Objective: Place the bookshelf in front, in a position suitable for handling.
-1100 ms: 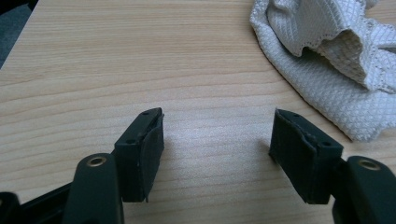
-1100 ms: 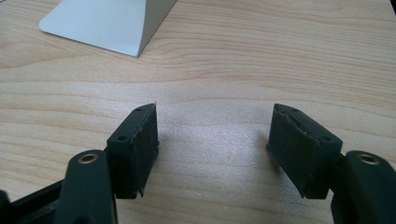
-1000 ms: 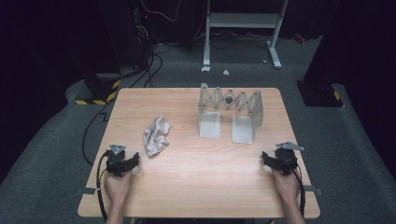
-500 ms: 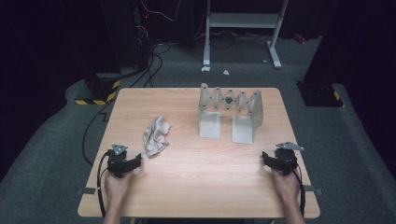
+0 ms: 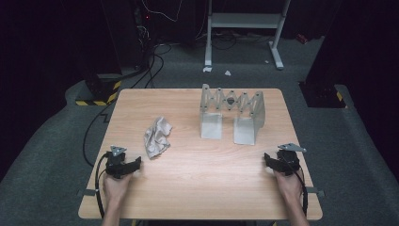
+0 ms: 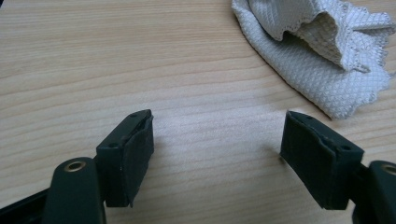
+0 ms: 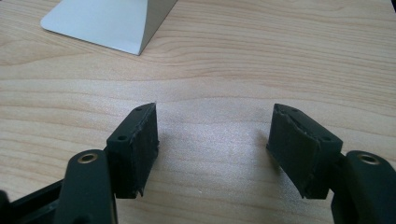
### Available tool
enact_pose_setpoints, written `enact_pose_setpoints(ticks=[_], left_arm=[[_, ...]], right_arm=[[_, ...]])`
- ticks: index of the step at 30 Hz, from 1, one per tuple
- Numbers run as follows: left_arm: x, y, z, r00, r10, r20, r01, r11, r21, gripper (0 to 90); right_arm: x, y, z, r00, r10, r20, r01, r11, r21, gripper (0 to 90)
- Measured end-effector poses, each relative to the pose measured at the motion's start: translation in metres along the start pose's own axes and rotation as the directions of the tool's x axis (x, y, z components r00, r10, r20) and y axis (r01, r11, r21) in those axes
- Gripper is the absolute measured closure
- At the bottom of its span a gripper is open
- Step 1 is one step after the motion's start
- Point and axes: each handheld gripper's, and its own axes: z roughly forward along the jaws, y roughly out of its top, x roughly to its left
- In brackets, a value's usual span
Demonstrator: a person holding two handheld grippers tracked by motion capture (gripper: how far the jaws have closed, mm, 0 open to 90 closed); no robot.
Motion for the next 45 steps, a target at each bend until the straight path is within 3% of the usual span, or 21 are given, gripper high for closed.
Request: enact_pose_setpoints(ticks=[3,6,10,13,18,23,29,31,34,40,45], left_arm=[[0.005,0.001,-0.005,0.9993,-0.034,0.015,0.034,0.9993,-0.017,27.7],[0.006,0.002,-0.009,0.9989,-0.042,0.022,0.043,0.9983,-0.039,29.7],[0.004,0.003,-0.013,0.9984,-0.043,0.038,0.045,0.9979,-0.047,31.0],[-0.003,0.008,-0.018,0.9971,-0.025,0.072,0.030,0.9972,-0.069,34.3],[-0.007,0.013,-0.019,0.9953,-0.032,0.091,0.039,0.9964,-0.076,34.3],[-0.022,0.021,-0.020,0.9949,0.029,0.097,-0.021,0.9965,-0.081,35.3],[-0.040,0.034,-0.015,0.9883,0.071,0.135,-0.064,0.9963,-0.057,37.9],[-0.047,0.037,-0.014,0.9872,0.090,0.131,-0.081,0.9940,-0.074,38.2],[-0.052,0.039,-0.012,0.9854,0.093,0.143,-0.082,0.9930,-0.085,38.0],[-0.074,0.049,-0.004,0.9767,0.142,0.161,-0.129,0.9877,-0.088,37.5],[-0.086,0.057,0.003,0.9720,0.159,0.173,-0.147,0.9856,-0.084,37.0]], right_arm=[[-0.001,0.000,0.000,1.0000,0.003,0.002,-0.003,1.000,-0.002,36.3],[-0.001,0.000,0.000,1.0000,0.002,0.004,-0.002,1.000,-0.004,36.6],[-0.001,0.000,-0.001,1.0000,0.004,0.002,-0.004,1.000,0.001,41.4],[0.001,0.000,-0.003,1.0000,0.006,0.003,-0.006,1.000,-0.003,52.5],[0.003,0.000,-0.003,0.9999,0.011,0.007,-0.011,1.000,-0.007,55.3],[0.005,0.000,-0.003,0.9994,0.034,0.000,-0.034,0.999,-0.012,52.1],[0.006,0.001,-0.005,0.9989,0.041,-0.021,-0.042,0.999,-0.029,52.5],[0.006,0.001,-0.005,0.9990,0.038,-0.025,-0.038,0.999,-0.029,52.5],[0.005,0.001,-0.005,0.9988,0.037,-0.034,-0.038,0.999,-0.027,52.9],[0.007,0.002,-0.006,0.9981,0.028,-0.054,-0.030,0.999,-0.042,55.7],[0.010,0.007,-0.005,0.9969,0.033,-0.072,-0.037,0.998,-0.048,57.1]])
